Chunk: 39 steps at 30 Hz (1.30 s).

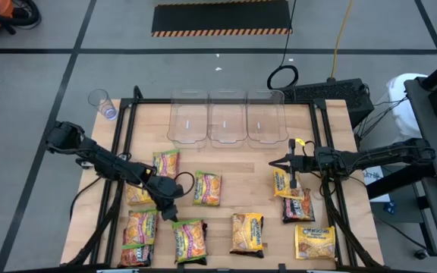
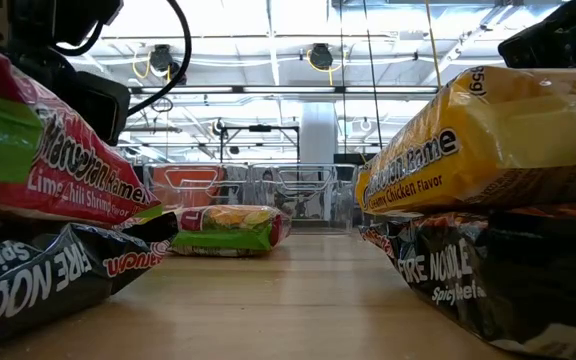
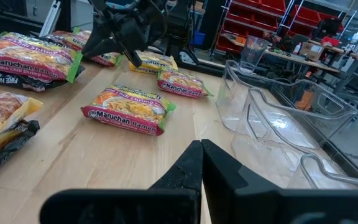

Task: Sort Maruchan noodles
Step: Put the green noodle pack into the center transparent bin

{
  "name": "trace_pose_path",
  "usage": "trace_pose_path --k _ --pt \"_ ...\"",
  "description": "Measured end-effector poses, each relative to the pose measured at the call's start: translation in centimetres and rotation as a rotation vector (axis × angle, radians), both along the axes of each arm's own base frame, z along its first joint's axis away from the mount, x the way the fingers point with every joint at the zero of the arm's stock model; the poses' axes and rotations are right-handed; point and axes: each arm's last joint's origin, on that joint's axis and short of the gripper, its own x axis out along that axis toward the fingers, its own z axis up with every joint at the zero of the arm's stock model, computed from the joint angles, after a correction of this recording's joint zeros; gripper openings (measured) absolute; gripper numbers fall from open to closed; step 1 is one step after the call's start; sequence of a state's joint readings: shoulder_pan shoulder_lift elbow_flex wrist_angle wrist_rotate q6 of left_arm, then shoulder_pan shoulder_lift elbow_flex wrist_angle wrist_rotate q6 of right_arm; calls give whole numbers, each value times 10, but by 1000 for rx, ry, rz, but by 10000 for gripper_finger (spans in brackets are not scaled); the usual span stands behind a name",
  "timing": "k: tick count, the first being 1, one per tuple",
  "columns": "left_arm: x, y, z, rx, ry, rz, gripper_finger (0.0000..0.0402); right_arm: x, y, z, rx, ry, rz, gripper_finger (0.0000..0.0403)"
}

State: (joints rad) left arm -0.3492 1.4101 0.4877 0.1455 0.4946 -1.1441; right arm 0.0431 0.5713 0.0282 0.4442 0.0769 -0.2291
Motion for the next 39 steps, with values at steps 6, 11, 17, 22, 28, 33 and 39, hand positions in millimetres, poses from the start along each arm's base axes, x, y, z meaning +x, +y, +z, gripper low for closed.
trace_pose_path --k 6,11,17,22,28,33,39 --pt "0 0 0 12 -12 -6 47 0 0 0 0 0 0 0" --pt "0 0 0 12 -13 -6 47 0 0 0 0 0 0 0" --pt "0 0 0 12 -12 -4 47 0 0 0 0 0 0 0" --pt "0 0 0 10 -11 -2 47 0 0 0 0 0 0 0" --pt "0 0 0 10 -11 -2 47 0 0 0 0 0 0 0" --pt "0 0 0 3 -9 0 47 0 0 0 0 0 0 0" --pt "1 -2 3 -48 -16 -43 47 0 0 0 0 0 0 0"
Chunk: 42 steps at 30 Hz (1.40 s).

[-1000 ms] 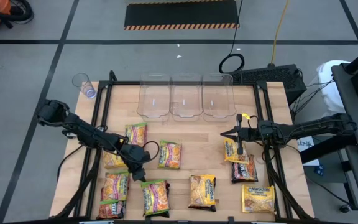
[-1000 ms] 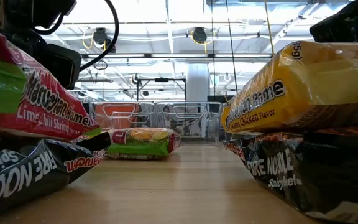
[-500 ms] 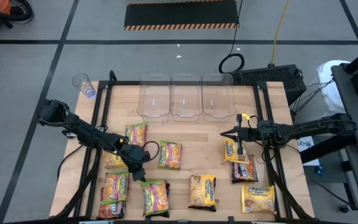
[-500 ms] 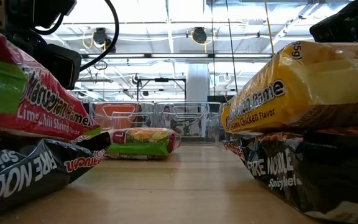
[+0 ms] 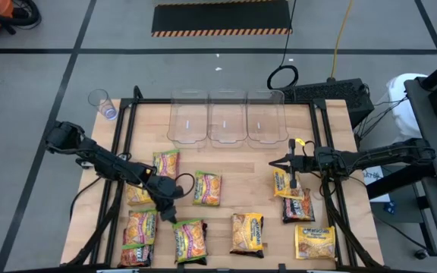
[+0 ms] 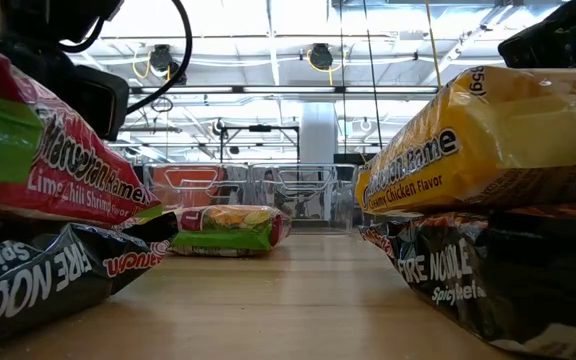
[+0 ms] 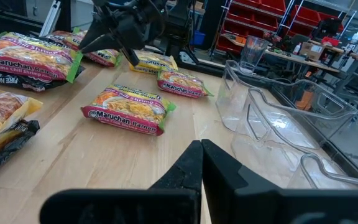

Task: Sort Maruchan noodles
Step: Put the green noodle pack into the center transparent bin

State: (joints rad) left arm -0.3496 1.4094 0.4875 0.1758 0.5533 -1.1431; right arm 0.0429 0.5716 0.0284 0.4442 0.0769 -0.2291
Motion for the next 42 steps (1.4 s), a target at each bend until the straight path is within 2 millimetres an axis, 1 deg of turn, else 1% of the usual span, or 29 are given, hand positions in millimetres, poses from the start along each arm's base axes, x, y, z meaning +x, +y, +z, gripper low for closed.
trace_pose_path --k 13,18,37,42 --pt "0 0 -1 40 -38 -14 47 0 0 0 0 0 0 0" --pt "-3 2 -4 77 -14 -26 47 0 0 0 0 0 0 0" --pt "-1 1 -2 47 -28 -25 47 0 0 0 0 1 0 0" --pt "0 -1 -8 48 -5 -37 47 0 0 0 0 0 0 0"
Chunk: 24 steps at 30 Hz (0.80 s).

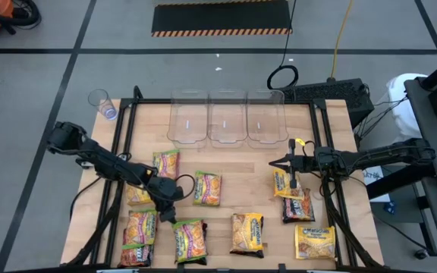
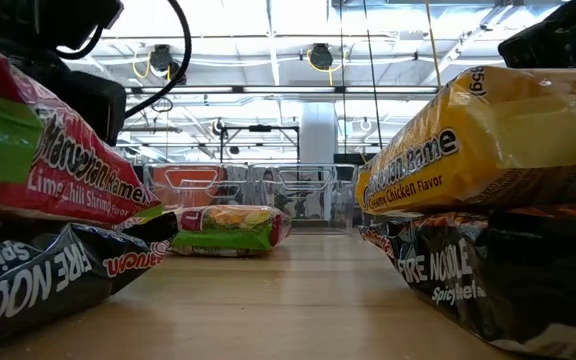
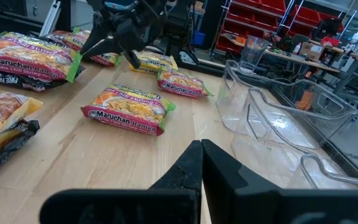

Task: Sort Maruchan noodles
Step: Put the green noodle pack into the center transparent bin

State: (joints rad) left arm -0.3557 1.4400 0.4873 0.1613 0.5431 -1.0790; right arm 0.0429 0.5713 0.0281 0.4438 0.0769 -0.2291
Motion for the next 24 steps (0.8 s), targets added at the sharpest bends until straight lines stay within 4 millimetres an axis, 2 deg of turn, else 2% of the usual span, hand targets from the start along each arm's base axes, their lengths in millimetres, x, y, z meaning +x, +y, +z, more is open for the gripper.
trace_pose_path --k 4,24 --pt "2 -2 -5 -10 13 -15 47 0 0 0 0 0 0 0" --pt "3 -11 -2 -64 -7 -31 47 0 0 0 0 3 0 0"
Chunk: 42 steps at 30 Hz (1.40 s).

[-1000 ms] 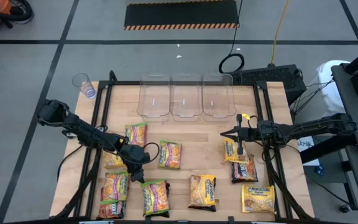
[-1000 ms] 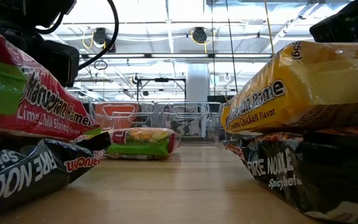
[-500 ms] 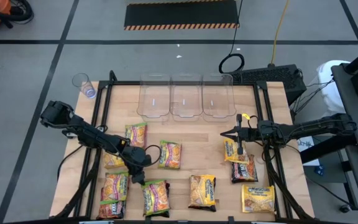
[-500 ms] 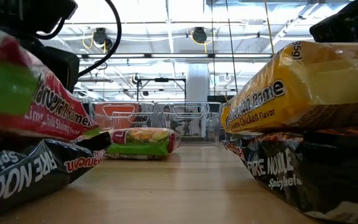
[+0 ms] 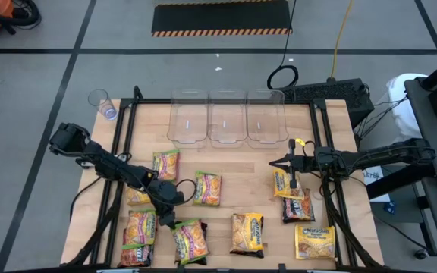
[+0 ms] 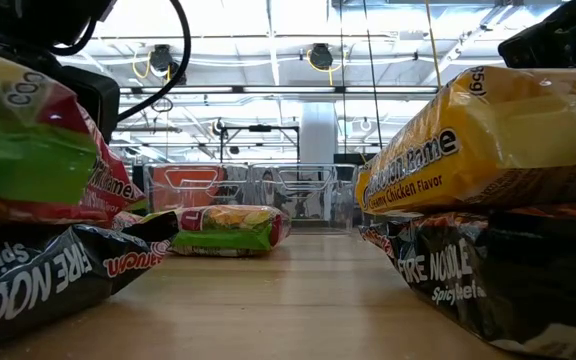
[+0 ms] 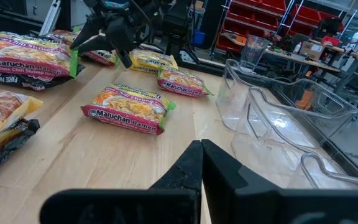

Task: Sort Maruchan noodles
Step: Put the green noodle pack into the center transparent bin

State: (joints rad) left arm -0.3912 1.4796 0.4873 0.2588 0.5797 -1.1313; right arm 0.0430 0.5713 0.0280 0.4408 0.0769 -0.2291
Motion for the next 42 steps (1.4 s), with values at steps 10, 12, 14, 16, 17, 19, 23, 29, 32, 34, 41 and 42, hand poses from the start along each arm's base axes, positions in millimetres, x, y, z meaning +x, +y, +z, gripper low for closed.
trace_pose_path --k 10,12,14,16,17,19,23,29,32,34,41,42 --pt "1 0 1 -2 -15 -3 47 0 0 0 0 0 0 0" --pt "2 -1 2 -9 -28 -1 47 0 0 0 0 0 0 0" --pt "2 -1 3 -14 -41 -1 47 0 0 0 0 0 0 0" --pt "2 -1 3 -14 -42 0 47 0 0 0 0 0 0 0" --pt "2 -1 3 -14 -41 0 47 0 0 0 0 0 0 0" --pt "2 -1 3 -14 -41 0 47 0 0 0 0 0 0 0" --pt "2 -1 3 -11 -44 0 47 0 0 0 0 0 0 0" --pt "3 0 2 16 -63 8 47 0 0 0 0 0 0 0" --pt "3 0 2 31 -83 1 47 0 0 0 0 0 0 0" --pt "3 0 2 36 -92 -5 47 0 0 0 0 0 0 0" --pt "2 -1 2 35 -91 -9 46 0 0 0 0 0 0 0" --pt "2 -2 2 33 -88 -8 46 0 0 0 0 0 0 0"
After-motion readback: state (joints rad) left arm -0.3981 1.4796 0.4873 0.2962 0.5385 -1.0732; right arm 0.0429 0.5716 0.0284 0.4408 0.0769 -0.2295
